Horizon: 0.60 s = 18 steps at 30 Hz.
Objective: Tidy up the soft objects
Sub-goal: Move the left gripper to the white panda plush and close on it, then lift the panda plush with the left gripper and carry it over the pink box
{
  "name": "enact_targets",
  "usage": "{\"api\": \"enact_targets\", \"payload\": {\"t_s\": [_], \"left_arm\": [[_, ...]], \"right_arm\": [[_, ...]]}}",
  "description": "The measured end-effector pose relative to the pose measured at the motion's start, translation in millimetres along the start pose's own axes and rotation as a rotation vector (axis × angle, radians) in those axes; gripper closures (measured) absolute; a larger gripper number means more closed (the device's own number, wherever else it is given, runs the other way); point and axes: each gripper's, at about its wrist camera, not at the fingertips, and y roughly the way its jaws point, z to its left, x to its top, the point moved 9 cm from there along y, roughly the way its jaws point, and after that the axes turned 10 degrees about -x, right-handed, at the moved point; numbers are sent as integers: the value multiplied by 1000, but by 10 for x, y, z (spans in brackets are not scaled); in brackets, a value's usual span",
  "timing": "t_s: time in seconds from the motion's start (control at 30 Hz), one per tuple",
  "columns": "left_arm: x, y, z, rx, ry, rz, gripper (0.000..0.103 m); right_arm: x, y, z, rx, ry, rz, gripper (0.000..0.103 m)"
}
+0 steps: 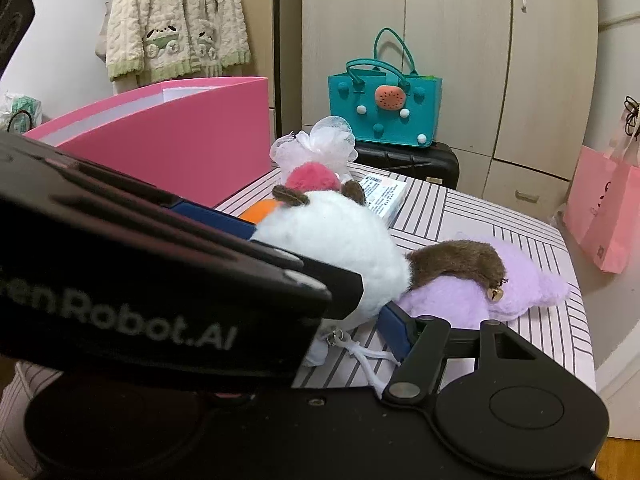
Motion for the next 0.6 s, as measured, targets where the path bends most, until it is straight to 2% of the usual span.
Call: {"api": "enact_targets", "payload": {"t_s": [0.6], "left_arm": [[-125, -414, -256, -16, 78, 10, 44]], "right_arm": [[-52, -517, 156, -46, -16, -47, 33]]}}
